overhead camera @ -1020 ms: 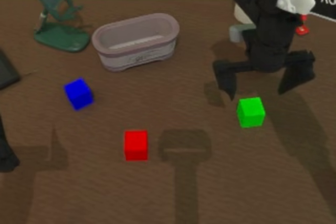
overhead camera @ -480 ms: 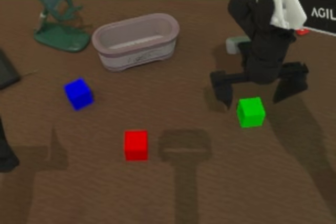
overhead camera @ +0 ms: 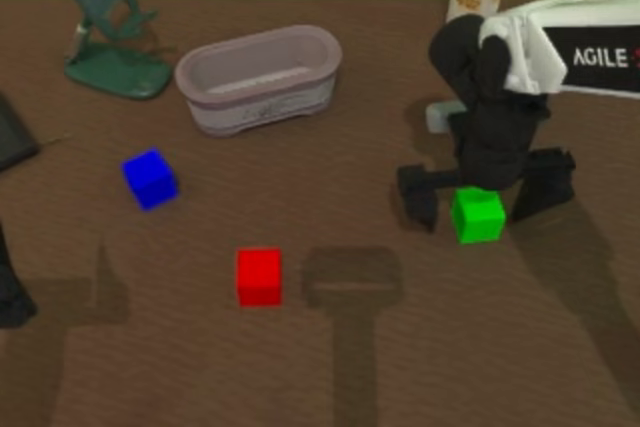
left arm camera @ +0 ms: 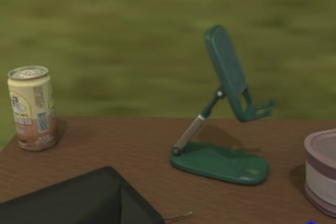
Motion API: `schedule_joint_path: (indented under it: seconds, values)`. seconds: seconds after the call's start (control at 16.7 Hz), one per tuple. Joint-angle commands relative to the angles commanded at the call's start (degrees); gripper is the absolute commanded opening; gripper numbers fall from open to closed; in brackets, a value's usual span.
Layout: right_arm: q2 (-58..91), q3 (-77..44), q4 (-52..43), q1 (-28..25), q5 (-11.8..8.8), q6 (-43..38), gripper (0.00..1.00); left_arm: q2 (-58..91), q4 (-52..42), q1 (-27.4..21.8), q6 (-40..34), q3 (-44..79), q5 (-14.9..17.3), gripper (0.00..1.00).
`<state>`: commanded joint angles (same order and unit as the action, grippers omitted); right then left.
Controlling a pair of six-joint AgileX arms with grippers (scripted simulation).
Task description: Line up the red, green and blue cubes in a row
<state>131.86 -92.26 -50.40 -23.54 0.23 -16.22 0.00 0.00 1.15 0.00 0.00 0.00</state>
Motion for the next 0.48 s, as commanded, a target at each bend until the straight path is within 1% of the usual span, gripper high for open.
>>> schedule_joint_path:
  seconds: [0.48]
  values:
    - [0.0, 0.0, 0.0, 0.0, 0.0, 0.0, 0.40, 0.0, 0.0, 0.0, 0.0, 0.0, 0.0, 1.00]
